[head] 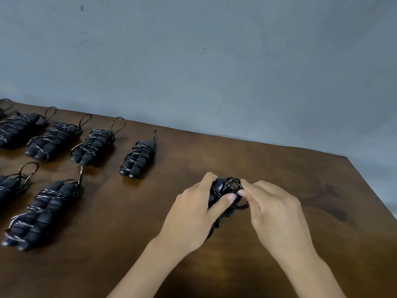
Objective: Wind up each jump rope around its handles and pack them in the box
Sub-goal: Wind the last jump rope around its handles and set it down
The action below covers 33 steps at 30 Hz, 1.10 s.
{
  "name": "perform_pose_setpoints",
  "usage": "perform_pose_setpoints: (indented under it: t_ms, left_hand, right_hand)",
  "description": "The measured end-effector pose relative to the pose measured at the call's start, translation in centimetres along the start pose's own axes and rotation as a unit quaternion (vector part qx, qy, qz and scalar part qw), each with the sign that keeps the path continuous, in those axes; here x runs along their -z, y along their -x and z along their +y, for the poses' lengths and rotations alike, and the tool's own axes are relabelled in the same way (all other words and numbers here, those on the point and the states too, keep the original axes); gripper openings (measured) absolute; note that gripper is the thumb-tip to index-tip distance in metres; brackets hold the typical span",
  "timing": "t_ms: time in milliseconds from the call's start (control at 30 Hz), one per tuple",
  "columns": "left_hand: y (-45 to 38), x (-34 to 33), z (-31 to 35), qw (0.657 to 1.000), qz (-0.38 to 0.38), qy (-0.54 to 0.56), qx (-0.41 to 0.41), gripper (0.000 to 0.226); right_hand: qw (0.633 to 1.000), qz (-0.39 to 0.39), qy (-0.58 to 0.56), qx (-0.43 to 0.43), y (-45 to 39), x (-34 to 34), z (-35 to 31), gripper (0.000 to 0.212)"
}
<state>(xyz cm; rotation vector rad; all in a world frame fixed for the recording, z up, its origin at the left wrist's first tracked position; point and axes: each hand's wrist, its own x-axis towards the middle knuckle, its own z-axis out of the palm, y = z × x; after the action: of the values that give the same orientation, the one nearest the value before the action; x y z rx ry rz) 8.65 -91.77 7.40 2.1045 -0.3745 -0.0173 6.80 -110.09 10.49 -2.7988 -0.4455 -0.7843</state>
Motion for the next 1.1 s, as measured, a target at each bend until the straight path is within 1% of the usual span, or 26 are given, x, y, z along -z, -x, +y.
perform_pose_setpoints:
  t_ms: [67, 133, 200, 267, 333, 400, 433, 500, 567, 667, 700, 800, 933, 1000, 1033, 1100]
  left_hand:
    - [-0.2, 0.2, 0.6, 0.999, -0.020, -0.042, -0.001, 0.032]
    - [-0.3, 0.3, 1.3, 0.996, -0.042, -0.073, -0.002, 0.034]
    - [-0.5, 0.1, 1.8, 0.993, -0.069, -0.100, -0.008, 0.035]
    - [-0.4, -0.6, 2.5, 0.990, -0.083, -0.116, -0.015, 0.035]
    - [-0.4, -1.4, 3.1, 0.993, -0.084, -0.083, -0.013, 0.035]
    - [-0.4, -2.2, 3.4, 0.995, -0.093, -0.036, -0.003, 0.033]
    - [-0.4, -2.5, 3.5, 0.995, -0.098, -0.012, 0.005, 0.032]
    - [-0.4, -3.1, 3.9, 0.993, -0.103, 0.054, 0.026, 0.030]
    - [-0.1, -3.1, 4.0, 0.986, -0.117, 0.110, 0.043, 0.034]
    - [0.4, -4.0, 4.9, 0.975, -0.158, 0.152, 0.049, 0.036]
    - [0.6, -4.3, 5.0, 0.971, -0.163, 0.168, 0.053, 0.034]
    - [1.3, -5.0, 5.3, 0.964, -0.160, 0.202, 0.072, 0.031]
    - [2.3, -5.7, 5.4, 0.966, -0.160, 0.185, 0.086, 0.043]
    - [2.7, -5.9, 5.4, 0.965, -0.166, 0.186, 0.088, 0.045]
    - [3.0, -6.0, 5.5, 0.965, -0.164, 0.186, 0.090, 0.044]
    - [3.6, -6.1, 5.5, 0.965, -0.152, 0.190, 0.095, 0.042]
  right_hand:
    - [1.000, 0.022, -0.003, 0.015, 0.1, 0.4, 0.2, 0.032]
    - [0.999, 0.025, -0.004, 0.027, 0.1, 1.0, 0.5, 0.039]
    - [0.999, -0.003, 0.002, 0.038, 0.0, 1.5, 0.7, 0.043]
    - [0.999, -0.029, -0.003, 0.046, 0.2, 2.0, 1.4, 0.042]
    - [0.998, -0.056, -0.008, 0.030, 0.4, 2.8, 2.2, 0.040]
    - [0.993, -0.117, -0.024, -0.014, 0.6, 3.9, 3.2, 0.040]
    - [0.986, -0.150, -0.058, -0.047, 0.8, 4.5, 4.0, 0.037]
    - [0.963, -0.199, -0.155, -0.095, 1.5, 5.5, 5.7, 0.031]
    - [0.935, -0.216, -0.262, -0.104, 1.9, 5.9, 6.6, 0.030]
    - [0.870, -0.275, -0.393, -0.117, 3.1, 6.3, 7.4, 0.036]
    - [0.857, -0.278, -0.416, -0.119, 3.5, 6.2, 7.6, 0.036]
    - [0.845, -0.233, -0.459, -0.147, 4.5, 5.3, 7.8, 0.032]
    - [0.843, -0.176, -0.471, -0.190, 5.8, 3.8, 7.0, 0.021]
    - [0.849, -0.125, -0.466, -0.215, 6.2, 3.1, 6.4, 0.015]
    - [0.847, -0.103, -0.470, -0.225, 6.4, 2.8, 6.3, 0.012]
    - [0.838, -0.085, -0.488, -0.229, 6.9, 2.3, 6.3, 0.010]
